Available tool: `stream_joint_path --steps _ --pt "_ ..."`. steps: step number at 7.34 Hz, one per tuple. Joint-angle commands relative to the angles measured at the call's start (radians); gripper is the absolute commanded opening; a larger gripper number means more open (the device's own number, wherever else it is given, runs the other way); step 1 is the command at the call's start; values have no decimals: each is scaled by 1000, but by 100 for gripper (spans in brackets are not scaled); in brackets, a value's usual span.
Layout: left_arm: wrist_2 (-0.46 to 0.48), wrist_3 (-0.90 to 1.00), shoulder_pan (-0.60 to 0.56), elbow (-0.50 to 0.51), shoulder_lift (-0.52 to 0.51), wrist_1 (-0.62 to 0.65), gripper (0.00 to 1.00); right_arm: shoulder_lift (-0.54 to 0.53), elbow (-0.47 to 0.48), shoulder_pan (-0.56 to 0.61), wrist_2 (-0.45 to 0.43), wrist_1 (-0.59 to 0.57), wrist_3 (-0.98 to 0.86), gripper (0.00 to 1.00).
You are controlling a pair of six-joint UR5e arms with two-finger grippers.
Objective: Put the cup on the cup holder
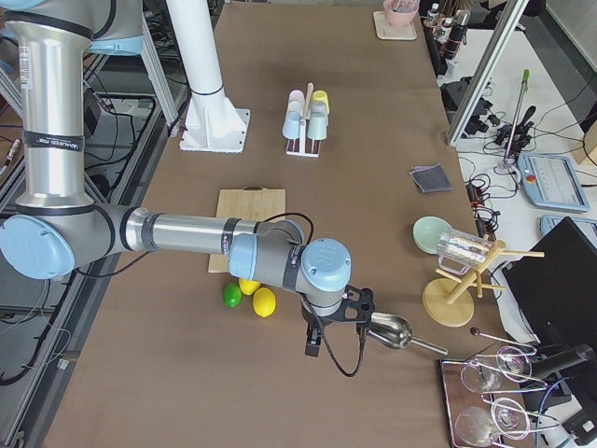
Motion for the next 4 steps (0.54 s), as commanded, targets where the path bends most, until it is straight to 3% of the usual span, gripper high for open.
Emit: stream_joint_path --steps 1,2,4 --pt "-2 5 -2 -35 33 -4 99 -2 -1 0 1 1 -1 100" --pt "-25 5 -2 -42 35 -4 99 -3 -5 0 1 1 0 100" --pt "-163 -4 1 -24 32 4 99 -8 -7 0 0 1 -1 100"
